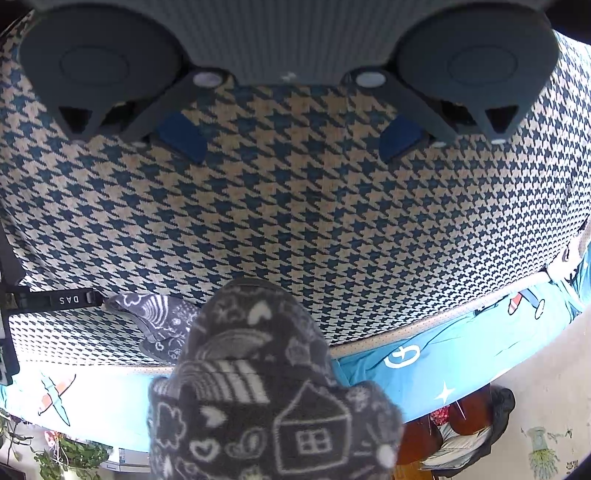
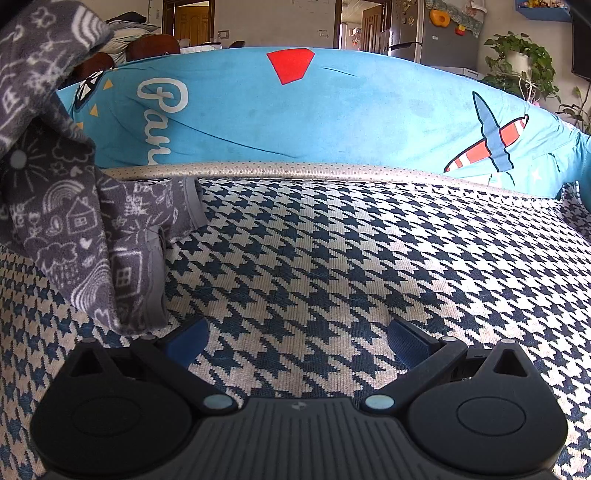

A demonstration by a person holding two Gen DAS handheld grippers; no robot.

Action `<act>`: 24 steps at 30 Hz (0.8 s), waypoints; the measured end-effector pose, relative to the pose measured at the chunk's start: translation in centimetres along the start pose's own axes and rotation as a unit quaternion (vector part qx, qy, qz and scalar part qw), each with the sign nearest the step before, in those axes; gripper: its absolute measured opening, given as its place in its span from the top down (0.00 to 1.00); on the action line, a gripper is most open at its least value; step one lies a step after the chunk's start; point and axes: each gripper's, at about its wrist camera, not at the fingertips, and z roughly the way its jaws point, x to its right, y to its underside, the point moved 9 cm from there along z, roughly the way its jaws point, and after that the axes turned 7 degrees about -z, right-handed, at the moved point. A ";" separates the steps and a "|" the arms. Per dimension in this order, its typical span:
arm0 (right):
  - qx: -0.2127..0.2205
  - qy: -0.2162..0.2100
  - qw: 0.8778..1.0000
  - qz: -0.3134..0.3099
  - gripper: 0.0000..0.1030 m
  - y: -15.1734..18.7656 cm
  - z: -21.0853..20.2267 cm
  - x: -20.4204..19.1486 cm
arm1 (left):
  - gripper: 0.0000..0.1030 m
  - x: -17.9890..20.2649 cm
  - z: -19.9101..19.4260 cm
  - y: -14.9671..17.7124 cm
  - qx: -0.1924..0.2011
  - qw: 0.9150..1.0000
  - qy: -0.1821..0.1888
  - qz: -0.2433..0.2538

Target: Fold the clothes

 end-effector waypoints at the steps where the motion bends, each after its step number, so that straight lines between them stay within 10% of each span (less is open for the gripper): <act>1: 0.000 0.000 1.000 0.000 0.00 0.0 0.0 0.0 | 0.00 0.0 0.0 0.0 0.000 1.000 0.003 -0.001; 24: 0.000 0.001 1.000 -0.001 0.00 0.0 0.0 0.0 | 0.00 0.3 -0.2 0.2 0.004 1.000 -0.009 0.002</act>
